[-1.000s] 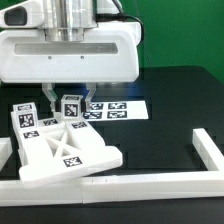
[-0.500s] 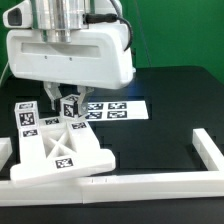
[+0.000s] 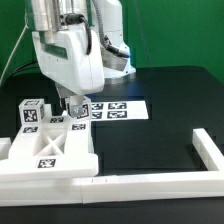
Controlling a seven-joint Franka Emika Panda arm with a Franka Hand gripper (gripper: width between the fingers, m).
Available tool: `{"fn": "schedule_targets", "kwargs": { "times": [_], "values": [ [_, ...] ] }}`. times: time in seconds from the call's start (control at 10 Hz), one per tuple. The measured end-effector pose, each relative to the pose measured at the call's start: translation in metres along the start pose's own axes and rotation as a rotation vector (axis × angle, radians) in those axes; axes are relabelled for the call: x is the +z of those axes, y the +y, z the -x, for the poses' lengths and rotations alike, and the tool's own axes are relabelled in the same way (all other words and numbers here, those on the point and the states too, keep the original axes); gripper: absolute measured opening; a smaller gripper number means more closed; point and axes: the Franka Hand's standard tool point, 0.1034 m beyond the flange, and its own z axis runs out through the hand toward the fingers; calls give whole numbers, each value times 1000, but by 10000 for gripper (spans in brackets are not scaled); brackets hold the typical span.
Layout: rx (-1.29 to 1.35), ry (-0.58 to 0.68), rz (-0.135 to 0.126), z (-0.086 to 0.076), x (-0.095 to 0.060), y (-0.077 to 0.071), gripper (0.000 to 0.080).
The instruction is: Assemble chair
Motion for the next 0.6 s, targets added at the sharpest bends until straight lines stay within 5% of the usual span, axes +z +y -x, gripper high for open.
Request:
{"fn": "schedule_targets", "kwargs": {
  "times": [0.1,0.2,0.3,0.4,0.6],
  "values": [
    [-40,0,1,0,0,0,306],
    [-44,0,1,1,0,0,511],
    [-236,7,16,4,1,-1,511],
    [-403,-6,20,9,3,-2,620],
    [-609,-21,24,14,3,-1,640]
  ]
}}
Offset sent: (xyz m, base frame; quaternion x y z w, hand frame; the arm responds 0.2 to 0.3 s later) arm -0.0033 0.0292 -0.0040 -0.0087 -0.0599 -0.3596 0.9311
